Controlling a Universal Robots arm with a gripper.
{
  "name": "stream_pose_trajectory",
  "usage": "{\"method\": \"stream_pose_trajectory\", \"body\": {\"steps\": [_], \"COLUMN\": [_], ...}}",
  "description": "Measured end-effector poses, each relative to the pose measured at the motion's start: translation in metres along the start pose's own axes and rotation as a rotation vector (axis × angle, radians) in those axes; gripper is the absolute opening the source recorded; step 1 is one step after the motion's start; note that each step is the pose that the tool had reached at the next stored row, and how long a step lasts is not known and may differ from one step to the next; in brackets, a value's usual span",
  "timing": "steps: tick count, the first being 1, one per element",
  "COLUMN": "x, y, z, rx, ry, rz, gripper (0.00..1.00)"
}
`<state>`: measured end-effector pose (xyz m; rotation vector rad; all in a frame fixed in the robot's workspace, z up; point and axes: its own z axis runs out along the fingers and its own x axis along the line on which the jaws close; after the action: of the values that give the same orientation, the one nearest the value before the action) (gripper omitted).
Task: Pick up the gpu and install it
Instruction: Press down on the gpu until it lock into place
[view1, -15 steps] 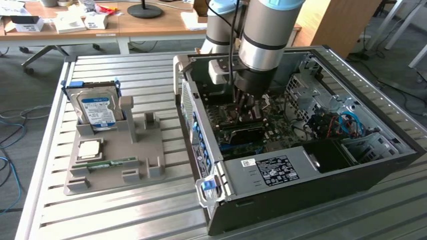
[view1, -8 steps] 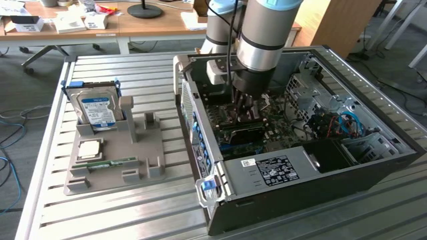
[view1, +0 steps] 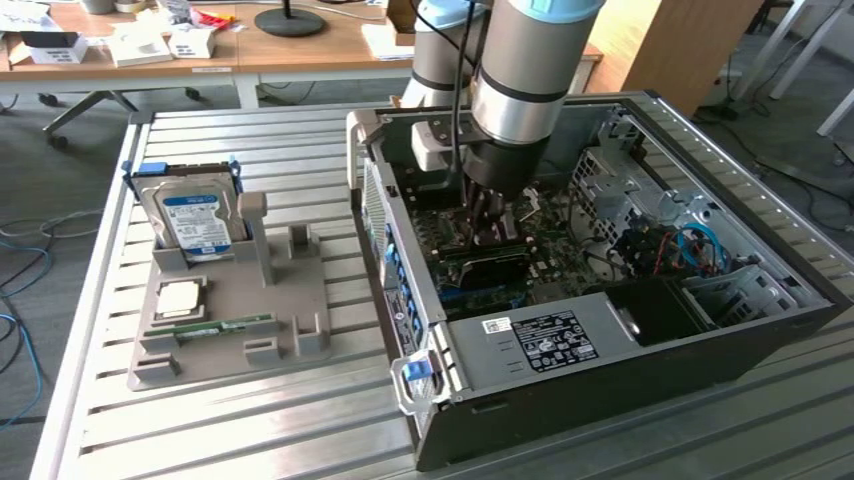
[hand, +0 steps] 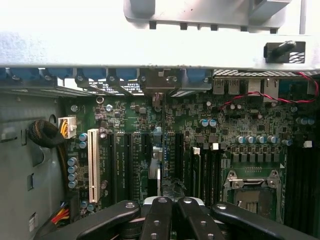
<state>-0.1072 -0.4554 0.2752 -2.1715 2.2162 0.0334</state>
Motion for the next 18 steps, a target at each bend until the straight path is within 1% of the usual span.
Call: {"method": "stream_pose_trajectory", "body": {"steps": [3, 11, 18], "x": [0.0, 0.0008, 0.0031], "y": [-0.0001, 0.0, -0.0001], "z": [0.0002, 0.0046, 0.0048], "rx": [0.0001, 0.0001, 0.0001], "ry": [-0.0001, -0.0001, -0.0002], "rz": [0.0, 0.0, 0.0], "gripper": [0.11, 0.11, 0.11]}}
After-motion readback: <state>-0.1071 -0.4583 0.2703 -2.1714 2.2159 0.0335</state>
